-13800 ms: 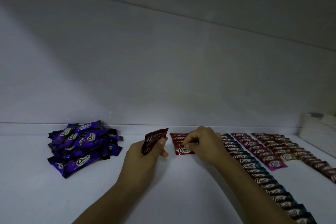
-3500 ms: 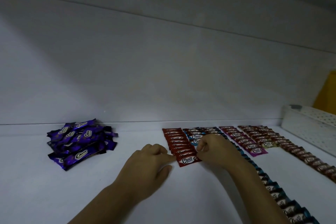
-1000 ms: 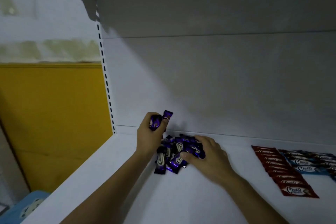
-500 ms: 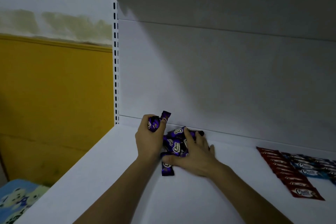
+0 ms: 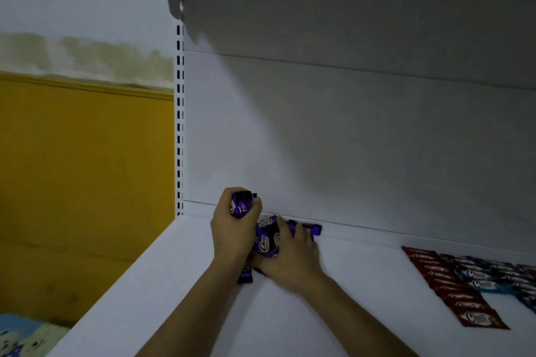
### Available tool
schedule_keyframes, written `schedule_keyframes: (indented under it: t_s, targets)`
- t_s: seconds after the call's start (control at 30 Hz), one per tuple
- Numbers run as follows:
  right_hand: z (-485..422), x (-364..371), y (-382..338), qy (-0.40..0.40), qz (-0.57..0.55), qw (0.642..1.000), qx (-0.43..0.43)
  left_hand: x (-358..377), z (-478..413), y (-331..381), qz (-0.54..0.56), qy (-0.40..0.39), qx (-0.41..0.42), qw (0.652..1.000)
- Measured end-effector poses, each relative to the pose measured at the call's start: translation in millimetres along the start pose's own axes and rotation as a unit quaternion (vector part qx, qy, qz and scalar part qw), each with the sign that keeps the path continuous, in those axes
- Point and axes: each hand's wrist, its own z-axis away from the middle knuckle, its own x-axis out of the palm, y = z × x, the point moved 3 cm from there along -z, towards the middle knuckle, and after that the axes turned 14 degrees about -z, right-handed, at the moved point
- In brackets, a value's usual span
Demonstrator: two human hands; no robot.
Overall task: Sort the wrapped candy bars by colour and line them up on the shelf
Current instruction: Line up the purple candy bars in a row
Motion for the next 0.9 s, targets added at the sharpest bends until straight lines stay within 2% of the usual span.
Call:
schedule_keyframes:
  t_s: [0.07,0.17,0.27,0.37,0.47,0.57,0.67,0.9]
  targets:
    - [5,-10,2,0.025,-0.038,0.999,-0.026,0,2,2,0.026,-0.025,-0.02,0.999]
    - [14,-29,11,0.097,-0.114,0.983,-0.108,4,12,10,-0.002,-0.066,0.005,0.998]
    - [25,-50,23,0.129,-0.282,0.946,-0.1,20,27,20,0.02,-0.16,-0.001,0.987]
    - [37,-72,25,0.1,-0.396,0.908,-0.094,34,41,26,0.133,-0.273,-0.108,0.947]
    - [52,-85,22,0.049,-0.408,0.902,-0.13,43,56,29,0.223,-0.343,-0.202,0.89]
    - [64,-93,22,0.028,-0.403,0.904,-0.141,48,69,31,0.237,-0.382,-0.244,0.859]
    - [69,-102,28,0.042,-0.45,0.885,-0.108,48,76,32,0.206,-0.422,-0.231,0.852]
    - [76,-109,53,0.066,-0.475,0.876,-0.048,55,85,29,0.098,-0.44,-0.157,0.879]
